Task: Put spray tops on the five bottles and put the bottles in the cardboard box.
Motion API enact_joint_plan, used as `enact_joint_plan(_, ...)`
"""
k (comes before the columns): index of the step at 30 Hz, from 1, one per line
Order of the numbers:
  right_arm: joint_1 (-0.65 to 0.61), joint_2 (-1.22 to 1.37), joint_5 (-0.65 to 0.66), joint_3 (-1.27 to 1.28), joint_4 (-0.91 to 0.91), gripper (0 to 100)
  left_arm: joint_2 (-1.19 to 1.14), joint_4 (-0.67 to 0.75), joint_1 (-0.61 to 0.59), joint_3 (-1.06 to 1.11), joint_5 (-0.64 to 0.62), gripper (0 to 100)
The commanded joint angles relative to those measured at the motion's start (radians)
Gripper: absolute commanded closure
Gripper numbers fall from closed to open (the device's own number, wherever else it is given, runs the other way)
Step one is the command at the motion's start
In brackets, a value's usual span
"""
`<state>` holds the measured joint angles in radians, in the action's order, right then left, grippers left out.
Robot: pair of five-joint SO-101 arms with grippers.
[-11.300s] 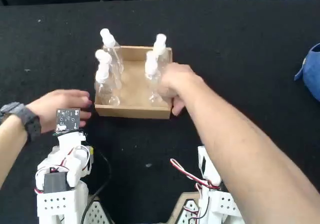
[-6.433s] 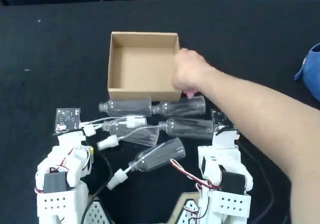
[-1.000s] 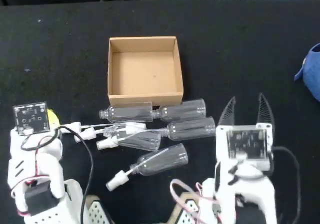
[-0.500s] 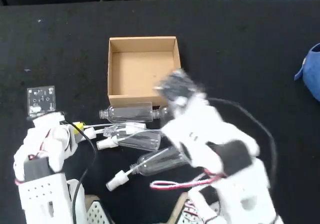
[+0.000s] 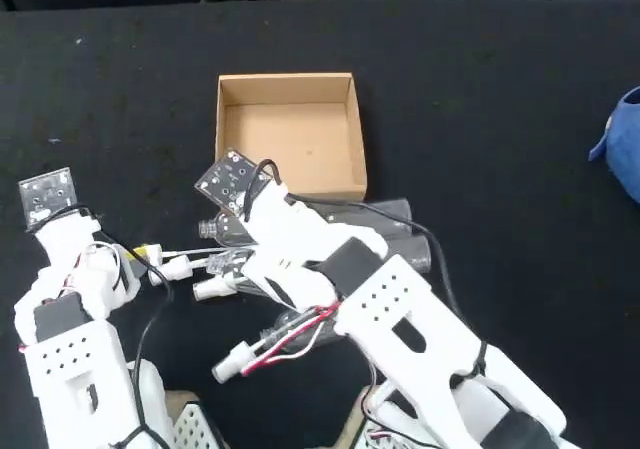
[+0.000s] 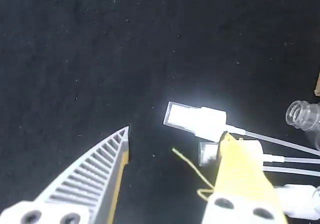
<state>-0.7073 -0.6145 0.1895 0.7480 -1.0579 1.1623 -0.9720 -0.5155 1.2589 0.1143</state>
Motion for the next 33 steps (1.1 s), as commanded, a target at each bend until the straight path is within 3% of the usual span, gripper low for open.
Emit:
enact_joint_plan(1,0.169,-0.022,-0.008,-0.11,-0.137,70.5,-0.005,0.015,0.039,-0.073,-0.009,82)
enact_joint_plan(9,0.572,-0.03,0.183,-0.15,-0.345,70.5,-0.046,-0.155,0.176,-0.295,0.104,78)
enact_joint_plan(15,0.746,-0.03,0.196,-0.107,-0.292,70.5,-0.301,-0.313,0.298,-0.461,0.215,76)
enact_joint_plan(21,0.783,-0.031,0.133,0.062,-0.173,70.5,-0.468,-0.423,0.41,-0.547,0.264,76)
enact_joint_plan(27,0.783,-0.031,0.043,0.196,-0.035,70.2,-0.491,-0.423,0.479,-0.601,0.247,76)
enact_joint_plan(29,0.783,-0.031,0.011,0.232,0.005,70.2,-0.494,-0.423,0.453,-0.604,0.338,76)
enact_joint_plan(33,0.783,-0.031,-0.029,0.274,0.063,70.2,-0.496,-0.405,0.285,-0.63,0.483,76)
